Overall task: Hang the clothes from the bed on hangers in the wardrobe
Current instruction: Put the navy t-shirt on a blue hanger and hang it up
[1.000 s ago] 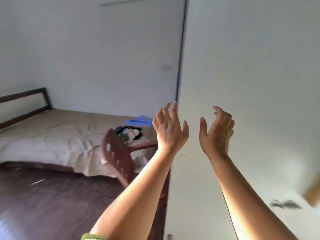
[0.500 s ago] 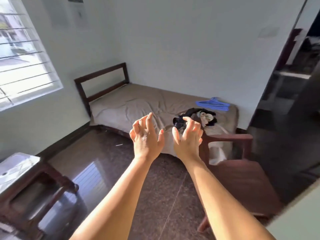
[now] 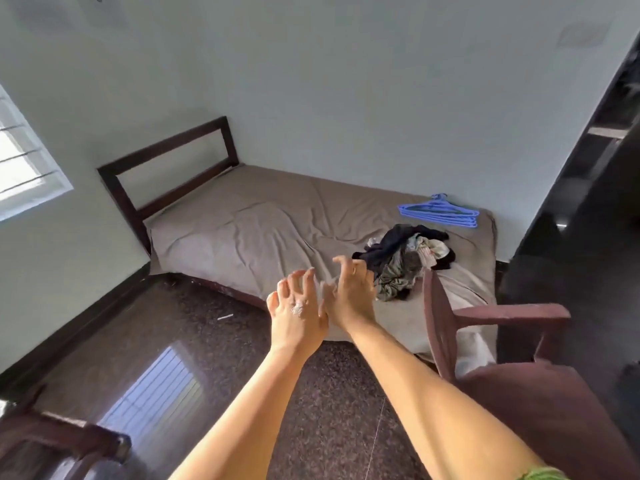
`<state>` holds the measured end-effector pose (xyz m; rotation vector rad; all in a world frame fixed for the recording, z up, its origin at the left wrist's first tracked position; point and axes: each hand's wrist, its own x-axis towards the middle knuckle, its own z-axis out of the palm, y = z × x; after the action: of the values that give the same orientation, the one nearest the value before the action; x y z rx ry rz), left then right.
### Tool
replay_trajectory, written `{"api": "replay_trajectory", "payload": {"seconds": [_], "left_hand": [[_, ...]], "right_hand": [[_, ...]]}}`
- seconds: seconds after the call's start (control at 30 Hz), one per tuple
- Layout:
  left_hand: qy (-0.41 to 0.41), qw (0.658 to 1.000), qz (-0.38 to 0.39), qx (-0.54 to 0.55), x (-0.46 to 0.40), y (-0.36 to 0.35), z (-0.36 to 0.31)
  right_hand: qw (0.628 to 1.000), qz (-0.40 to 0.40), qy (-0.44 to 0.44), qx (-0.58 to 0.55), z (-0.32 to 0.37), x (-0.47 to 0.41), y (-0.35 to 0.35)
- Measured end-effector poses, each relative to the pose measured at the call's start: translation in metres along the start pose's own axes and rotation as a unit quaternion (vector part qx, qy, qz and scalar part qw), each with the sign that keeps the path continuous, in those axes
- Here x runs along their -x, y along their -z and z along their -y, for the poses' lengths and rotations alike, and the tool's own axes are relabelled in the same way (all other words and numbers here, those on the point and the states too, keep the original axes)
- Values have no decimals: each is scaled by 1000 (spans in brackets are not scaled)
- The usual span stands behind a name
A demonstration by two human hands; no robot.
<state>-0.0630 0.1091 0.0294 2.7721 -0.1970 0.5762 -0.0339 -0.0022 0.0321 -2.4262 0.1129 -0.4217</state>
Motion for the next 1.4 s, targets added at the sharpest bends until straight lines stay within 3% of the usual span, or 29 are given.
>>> {"api": "replay_trajectory", "payload": {"seconds": [0.3, 0.47, 0.6, 0.7, 0.83, 1.0, 1.27, 1.4], "left_hand": [[25, 999, -1, -41, -155, -51, 95], [-24, 994, 106, -8, -269, -104, 112], [-87, 985, 149, -4, -349, -152, 117], [-92, 979, 181, -4, -394, -190, 113], [-114, 962, 245, 38, -442, -259, 92], [-140, 926, 349, 9, -502, -342, 56], [-119, 892, 436, 26, -577, -445, 31], [-132, 876, 463, 31, -594, -481, 33]], "right_hand": [[997, 75, 10, 31, 5, -144, -99], [991, 79, 15, 105, -19, -244, -140], [979, 79, -98, 159, -54, -309, -164], [972, 103, -166, 130, -83, -340, -173], [959, 158, -192, 137, -153, -380, -187], [910, 298, -192, 215, -253, -433, -209], [849, 400, -233, 255, -336, -504, -249], [811, 434, -311, 240, -359, -521, -278]]}}
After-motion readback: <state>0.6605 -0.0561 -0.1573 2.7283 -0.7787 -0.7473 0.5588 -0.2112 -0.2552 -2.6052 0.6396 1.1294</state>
